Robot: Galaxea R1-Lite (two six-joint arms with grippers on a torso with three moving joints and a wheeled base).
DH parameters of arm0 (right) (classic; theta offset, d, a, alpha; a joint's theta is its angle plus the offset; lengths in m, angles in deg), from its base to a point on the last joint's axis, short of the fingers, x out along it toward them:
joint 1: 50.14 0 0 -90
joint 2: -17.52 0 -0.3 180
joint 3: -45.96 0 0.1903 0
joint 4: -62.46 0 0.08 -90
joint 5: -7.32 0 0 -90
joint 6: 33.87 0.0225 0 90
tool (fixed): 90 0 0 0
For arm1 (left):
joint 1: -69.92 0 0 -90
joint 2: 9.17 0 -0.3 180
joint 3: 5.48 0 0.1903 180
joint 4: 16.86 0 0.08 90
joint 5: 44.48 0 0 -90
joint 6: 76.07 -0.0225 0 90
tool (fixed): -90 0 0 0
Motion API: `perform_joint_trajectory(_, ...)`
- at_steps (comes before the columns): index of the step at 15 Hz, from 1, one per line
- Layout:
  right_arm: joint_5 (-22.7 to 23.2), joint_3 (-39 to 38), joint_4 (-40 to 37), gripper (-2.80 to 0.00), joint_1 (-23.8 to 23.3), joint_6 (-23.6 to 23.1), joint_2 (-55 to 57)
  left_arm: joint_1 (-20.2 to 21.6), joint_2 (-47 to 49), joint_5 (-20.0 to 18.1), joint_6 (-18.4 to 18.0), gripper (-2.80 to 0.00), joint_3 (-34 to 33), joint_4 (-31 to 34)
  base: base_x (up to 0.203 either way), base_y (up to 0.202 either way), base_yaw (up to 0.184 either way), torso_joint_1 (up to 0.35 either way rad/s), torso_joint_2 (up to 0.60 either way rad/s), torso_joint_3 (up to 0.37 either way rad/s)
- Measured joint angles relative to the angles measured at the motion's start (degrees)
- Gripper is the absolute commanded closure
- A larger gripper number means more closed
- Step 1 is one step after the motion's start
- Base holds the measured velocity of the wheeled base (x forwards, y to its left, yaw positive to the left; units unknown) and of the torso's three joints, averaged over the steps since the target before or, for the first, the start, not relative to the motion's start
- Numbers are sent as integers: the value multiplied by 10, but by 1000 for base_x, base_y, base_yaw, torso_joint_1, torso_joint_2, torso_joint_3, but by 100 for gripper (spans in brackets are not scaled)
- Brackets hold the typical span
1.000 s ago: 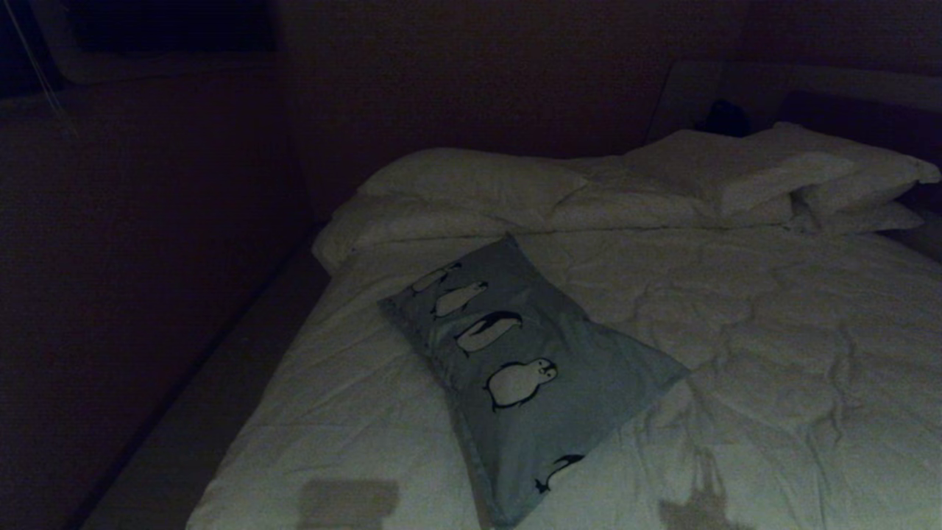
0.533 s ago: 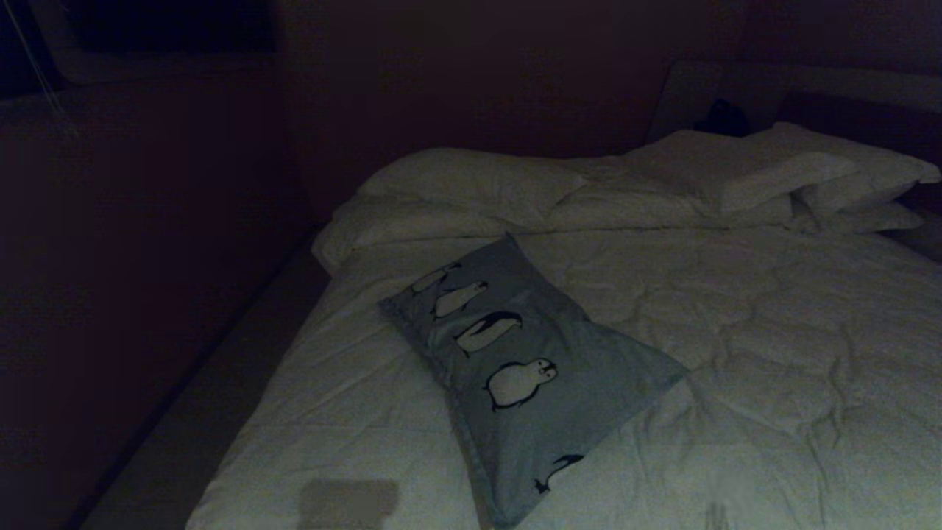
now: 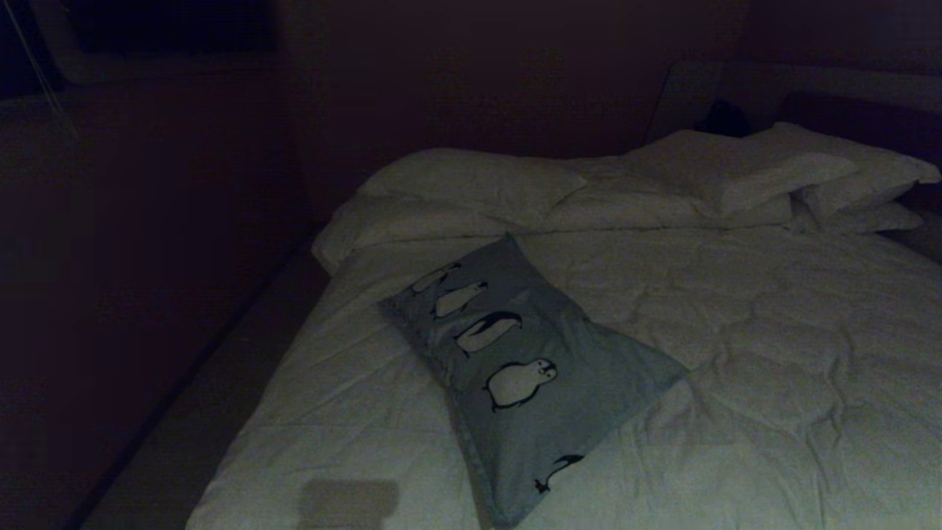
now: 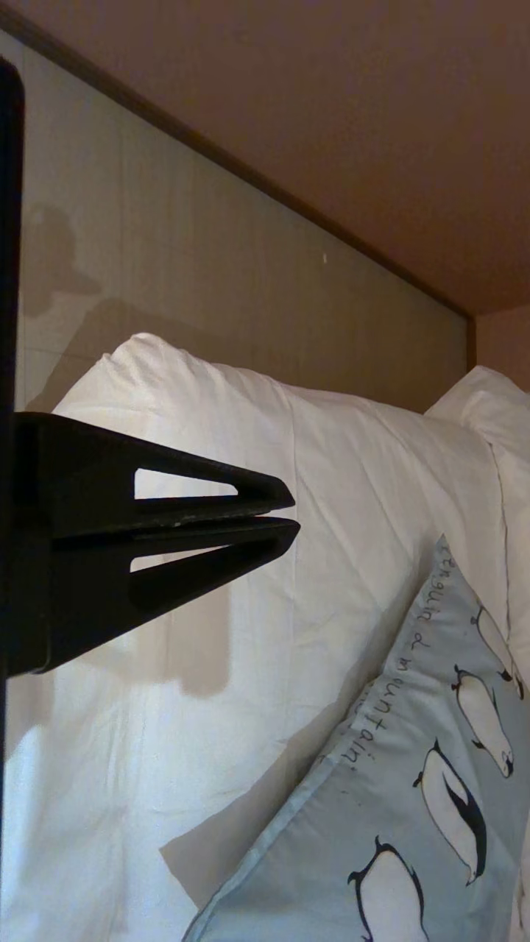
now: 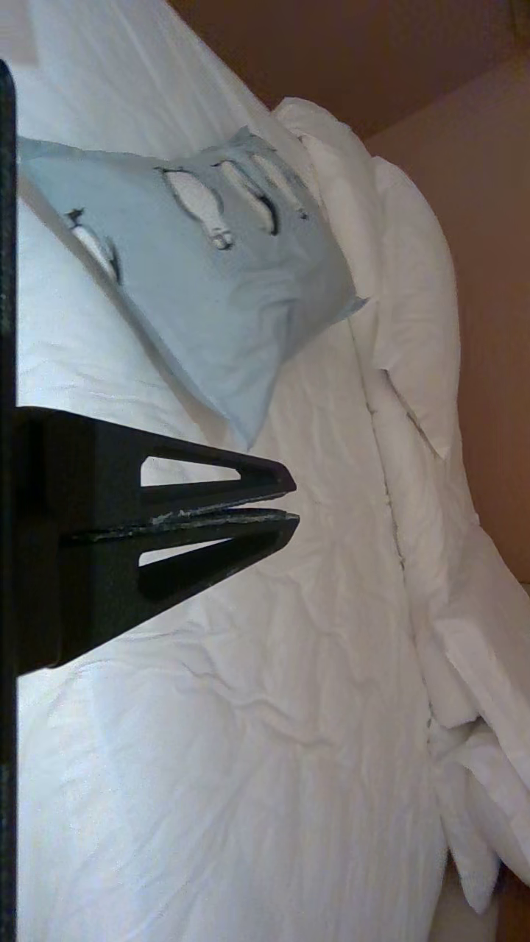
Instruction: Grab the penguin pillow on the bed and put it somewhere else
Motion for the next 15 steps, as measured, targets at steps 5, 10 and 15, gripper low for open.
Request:
perform_joint_trajectory(5,1,-35,9,0,0,-15,-21,0,0,0,0,0,0,0,0,0,0,0,0,0)
perform_joint_trajectory(10,2,-90,38,0,0,-38,-22,0,0,0,0,0,0,0,0,0,0,0,0,0)
perform_joint_trajectory(15,19,-160,116,0,0,-78,-23,0,0,0,0,0,0,0,0,0,0,0,0,0)
